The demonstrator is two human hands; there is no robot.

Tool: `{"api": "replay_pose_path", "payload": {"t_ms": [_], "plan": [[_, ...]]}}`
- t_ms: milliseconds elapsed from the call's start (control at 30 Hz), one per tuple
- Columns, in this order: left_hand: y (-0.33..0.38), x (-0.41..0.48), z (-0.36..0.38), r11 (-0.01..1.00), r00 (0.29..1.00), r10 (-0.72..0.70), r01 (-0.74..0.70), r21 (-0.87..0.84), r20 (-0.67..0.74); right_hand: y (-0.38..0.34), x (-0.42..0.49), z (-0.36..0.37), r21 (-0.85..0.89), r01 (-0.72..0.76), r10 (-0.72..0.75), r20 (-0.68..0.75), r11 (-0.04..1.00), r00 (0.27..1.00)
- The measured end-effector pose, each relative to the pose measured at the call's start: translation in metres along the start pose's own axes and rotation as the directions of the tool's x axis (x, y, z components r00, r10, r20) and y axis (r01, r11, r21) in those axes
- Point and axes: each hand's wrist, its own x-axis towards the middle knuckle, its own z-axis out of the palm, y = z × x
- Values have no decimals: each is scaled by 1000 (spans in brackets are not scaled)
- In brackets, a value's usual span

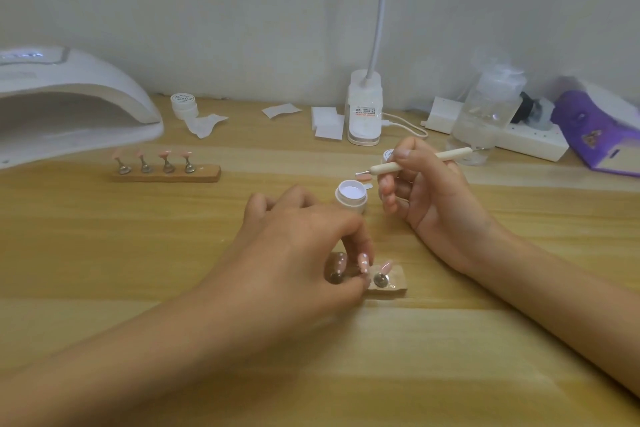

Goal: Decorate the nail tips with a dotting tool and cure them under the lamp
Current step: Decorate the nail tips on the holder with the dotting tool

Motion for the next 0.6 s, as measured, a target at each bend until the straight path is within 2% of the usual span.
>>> {"api": "replay_pose_path", "payload": {"t_ms": [233,400,533,600], "plan": [[14,3,1,981,993,109,-102,167,-36,-1,0,0,-10,-1,1,-4,1000,1000],[19,3,1,970,984,156,-135,203,-89,-2,-1,2,-5,-10,10,-11,1000,1000],[24,1,3,919,947,287,-230,320,-142,-3,-1,2,-7,-18,17,-27,1000,999],[26,0,1,910,923,341,-275,311,-180,-3,-1,2,4,-19,19,-25,1000,999]]}}
